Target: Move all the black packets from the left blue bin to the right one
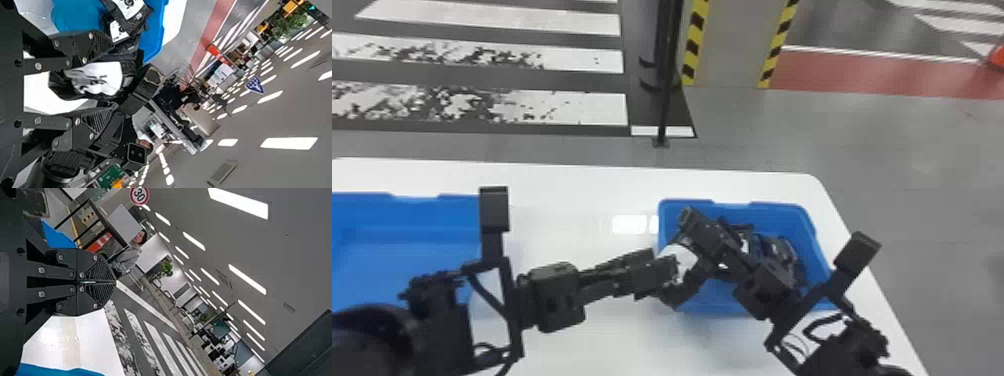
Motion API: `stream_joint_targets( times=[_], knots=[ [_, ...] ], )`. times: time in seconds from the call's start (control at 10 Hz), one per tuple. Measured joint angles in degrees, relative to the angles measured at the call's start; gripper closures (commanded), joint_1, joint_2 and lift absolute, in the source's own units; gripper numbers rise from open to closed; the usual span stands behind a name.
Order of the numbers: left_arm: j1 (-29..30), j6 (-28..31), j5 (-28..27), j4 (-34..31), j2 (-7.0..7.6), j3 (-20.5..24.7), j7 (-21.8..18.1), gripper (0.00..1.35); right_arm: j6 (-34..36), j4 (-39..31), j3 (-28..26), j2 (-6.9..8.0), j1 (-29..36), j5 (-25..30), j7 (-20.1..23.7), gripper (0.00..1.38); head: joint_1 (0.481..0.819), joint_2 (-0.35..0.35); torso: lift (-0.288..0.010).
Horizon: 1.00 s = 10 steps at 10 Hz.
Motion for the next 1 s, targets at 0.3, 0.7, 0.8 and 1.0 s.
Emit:
stream_joint_targets(
  times=[0.3, 0.7, 0.8, 1.0],
  knots=[
    [5.4, -2.0, 1.6, -3.3, -1.15, 3.5, -0.7, 0.21, -0.1, 3.7, -4.4, -1.54, -4.7, 0.8, -0.6, 1.27, 0.695, -0.215, -0.144],
    [10.7, -8.9, 3.5, -4.5, -2.43, 7.0, -1.7, 0.21, -0.9, 20.3, -11.3, -2.57, -14.5, 9.2, -2.2, 0.92, 0.695, -0.294, -0.144],
    [11.4, -11.7, 3.7, -4.5, -2.57, 7.5, -1.9, 0.21, -0.7, 23.7, -13.0, -2.72, -15.9, 9.4, -2.2, 0.47, 0.695, -0.310, -0.144],
    [12.9, -17.5, 2.7, -4.5, -2.99, 8.9, -1.9, 0.21, -2.2, 23.9, -16.0, -2.58, -14.5, 10.9, -3.2, 0.07, 0.695, -0.323, -0.144]
  ],
)
